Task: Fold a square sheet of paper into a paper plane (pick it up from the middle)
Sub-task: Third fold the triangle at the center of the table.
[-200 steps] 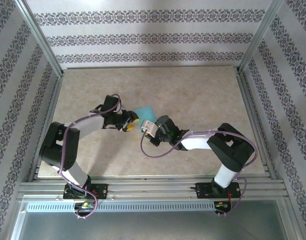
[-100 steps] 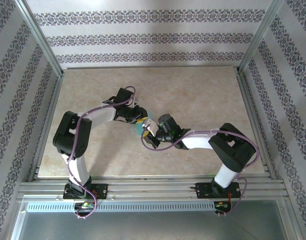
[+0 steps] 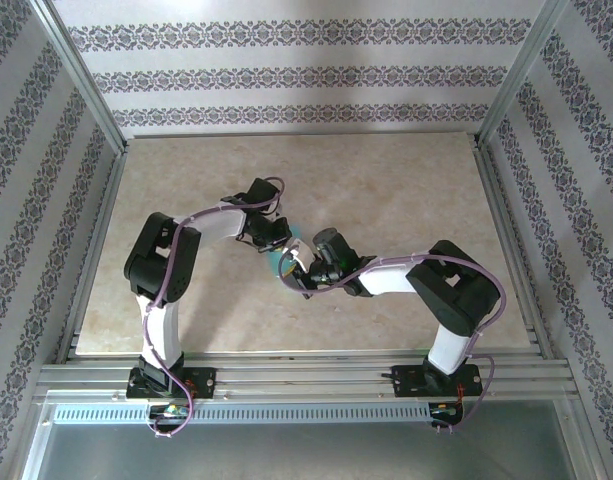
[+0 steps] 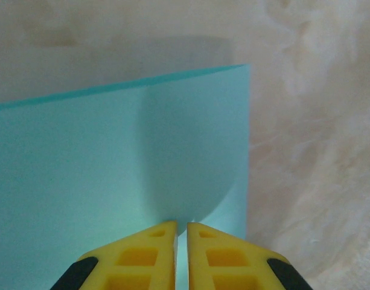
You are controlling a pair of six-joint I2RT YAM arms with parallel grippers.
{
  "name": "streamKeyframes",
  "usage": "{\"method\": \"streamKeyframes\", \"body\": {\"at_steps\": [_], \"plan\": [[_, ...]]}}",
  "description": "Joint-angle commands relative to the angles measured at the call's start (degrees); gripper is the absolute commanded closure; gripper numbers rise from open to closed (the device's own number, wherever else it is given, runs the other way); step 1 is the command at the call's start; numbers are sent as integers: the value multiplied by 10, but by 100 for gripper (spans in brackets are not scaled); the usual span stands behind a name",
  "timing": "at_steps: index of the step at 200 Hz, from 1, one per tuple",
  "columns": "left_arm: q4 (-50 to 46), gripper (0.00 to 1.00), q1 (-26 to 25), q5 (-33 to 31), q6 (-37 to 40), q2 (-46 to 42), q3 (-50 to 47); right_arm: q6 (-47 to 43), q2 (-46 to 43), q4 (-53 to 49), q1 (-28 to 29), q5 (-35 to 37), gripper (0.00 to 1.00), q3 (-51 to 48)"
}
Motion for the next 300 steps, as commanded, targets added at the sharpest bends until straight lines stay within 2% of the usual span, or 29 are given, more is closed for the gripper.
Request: {"method": "streamKeyframes", "body": {"at_steps": [1,123,300], "plan": [[-47,87,-7,-24,25,18,15,15,9,11,-7,-13,97,13],[-89,91,-13,-28,68,49,40,33,45,-59,-38,68,95,62],[-84,95,-13,-28,66,49,39,58,56,-88,-55,67,95,71]]}}
